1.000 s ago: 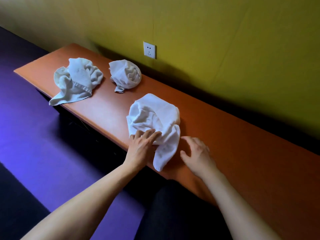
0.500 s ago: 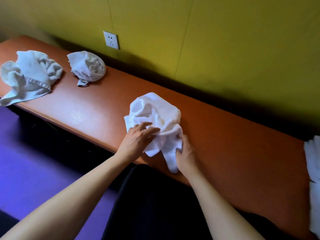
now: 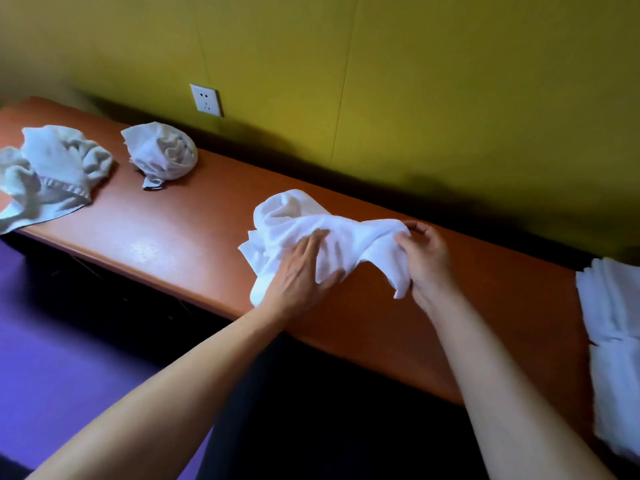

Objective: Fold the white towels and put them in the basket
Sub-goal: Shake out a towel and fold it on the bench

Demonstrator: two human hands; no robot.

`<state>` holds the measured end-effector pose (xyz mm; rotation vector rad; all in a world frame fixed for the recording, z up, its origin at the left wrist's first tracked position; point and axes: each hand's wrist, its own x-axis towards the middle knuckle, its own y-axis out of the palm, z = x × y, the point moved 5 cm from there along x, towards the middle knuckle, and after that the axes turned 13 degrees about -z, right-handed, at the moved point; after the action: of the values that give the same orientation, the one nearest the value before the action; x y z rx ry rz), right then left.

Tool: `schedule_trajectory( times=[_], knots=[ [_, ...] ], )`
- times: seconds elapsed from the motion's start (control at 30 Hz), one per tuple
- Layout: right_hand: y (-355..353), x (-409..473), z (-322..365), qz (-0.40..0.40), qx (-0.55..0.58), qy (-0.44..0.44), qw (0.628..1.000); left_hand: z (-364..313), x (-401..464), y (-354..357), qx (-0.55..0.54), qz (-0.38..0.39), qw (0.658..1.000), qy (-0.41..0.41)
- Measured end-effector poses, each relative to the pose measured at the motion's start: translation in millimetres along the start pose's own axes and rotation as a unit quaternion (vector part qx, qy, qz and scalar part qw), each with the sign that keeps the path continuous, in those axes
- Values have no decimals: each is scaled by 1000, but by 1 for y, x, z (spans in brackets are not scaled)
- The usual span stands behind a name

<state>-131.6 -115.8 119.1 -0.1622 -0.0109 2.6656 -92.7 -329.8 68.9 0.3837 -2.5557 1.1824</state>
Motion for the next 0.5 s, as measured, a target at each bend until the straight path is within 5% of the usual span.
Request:
schedule_trajectory(
  times=[0.1,0.37,0.43,0.5],
  knots=[
    [-1,-7,8,-1,18,13,1000,-7,-18,22,70,66,995,27],
    [-18,-8,23,42,-110,-100,988,-2,3,-38,-36,-78,996,-40],
    [-16,-17,34,139,-193,-182,954,-10,18,-62,-49,-88,994,-32],
    [-13,-22,34,225,-382,-277,852,-25,32,-85,-27,-103,994,23]
  ],
)
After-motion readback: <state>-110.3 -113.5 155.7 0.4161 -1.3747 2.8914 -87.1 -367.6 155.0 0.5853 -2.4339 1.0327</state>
